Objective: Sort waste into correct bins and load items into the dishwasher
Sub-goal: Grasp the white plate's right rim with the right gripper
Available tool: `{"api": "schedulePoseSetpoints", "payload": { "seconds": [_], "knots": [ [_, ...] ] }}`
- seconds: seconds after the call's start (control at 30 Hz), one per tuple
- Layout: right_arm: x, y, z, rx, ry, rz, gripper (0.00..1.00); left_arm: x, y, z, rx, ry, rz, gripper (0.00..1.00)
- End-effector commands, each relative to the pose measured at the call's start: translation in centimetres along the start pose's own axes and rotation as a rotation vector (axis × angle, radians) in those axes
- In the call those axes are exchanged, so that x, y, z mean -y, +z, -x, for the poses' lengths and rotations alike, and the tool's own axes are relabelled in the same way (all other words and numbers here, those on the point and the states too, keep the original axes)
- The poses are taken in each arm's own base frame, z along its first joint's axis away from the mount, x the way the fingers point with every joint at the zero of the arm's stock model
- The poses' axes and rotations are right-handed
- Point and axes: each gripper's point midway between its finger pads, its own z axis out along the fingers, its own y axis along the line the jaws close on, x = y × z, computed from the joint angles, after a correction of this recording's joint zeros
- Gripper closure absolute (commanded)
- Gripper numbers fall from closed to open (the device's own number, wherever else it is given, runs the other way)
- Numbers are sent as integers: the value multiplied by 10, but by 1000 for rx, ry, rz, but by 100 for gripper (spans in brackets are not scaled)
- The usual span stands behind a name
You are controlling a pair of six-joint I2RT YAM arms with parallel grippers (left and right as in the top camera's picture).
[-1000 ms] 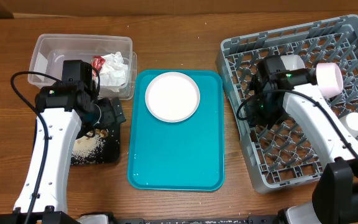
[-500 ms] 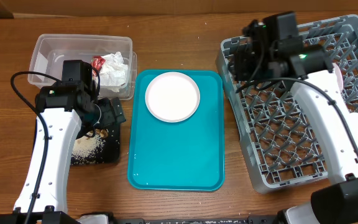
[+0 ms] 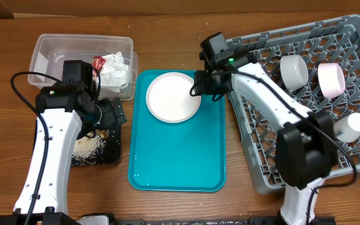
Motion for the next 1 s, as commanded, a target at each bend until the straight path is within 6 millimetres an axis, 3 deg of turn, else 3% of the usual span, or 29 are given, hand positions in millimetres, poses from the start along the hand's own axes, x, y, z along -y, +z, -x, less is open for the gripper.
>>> {"api": "schedulePoseSetpoints", "payload": {
  "seconds": [0.0, 0.27, 0.43, 0.5, 0.63, 0.77, 0.97],
  "knots": [
    [11, 26, -8, -51, 70, -35, 48, 2, -9, 5, 34, 1, -12, 0],
    [23, 58, -33, -167, 92, -72, 51, 2, -9, 5, 34, 1, -12, 0],
    [29, 58, -47, -221, 101, -96, 86, 2, -9, 5, 34, 1, -12, 0],
    [30, 57, -50, -232, 102, -100, 95, 2, -9, 5, 34, 1, -12, 0],
    [30, 52, -55, -259, 106, -108, 96, 2, -9, 5, 34, 1, -12, 0],
    [24, 30, -44, -226, 93, -94, 96, 2, -9, 5, 34, 1, -12, 0],
    [9, -46, 2, -18, 37, -81, 96, 2, -9, 5, 34, 1, -12, 0]
  ]
}}
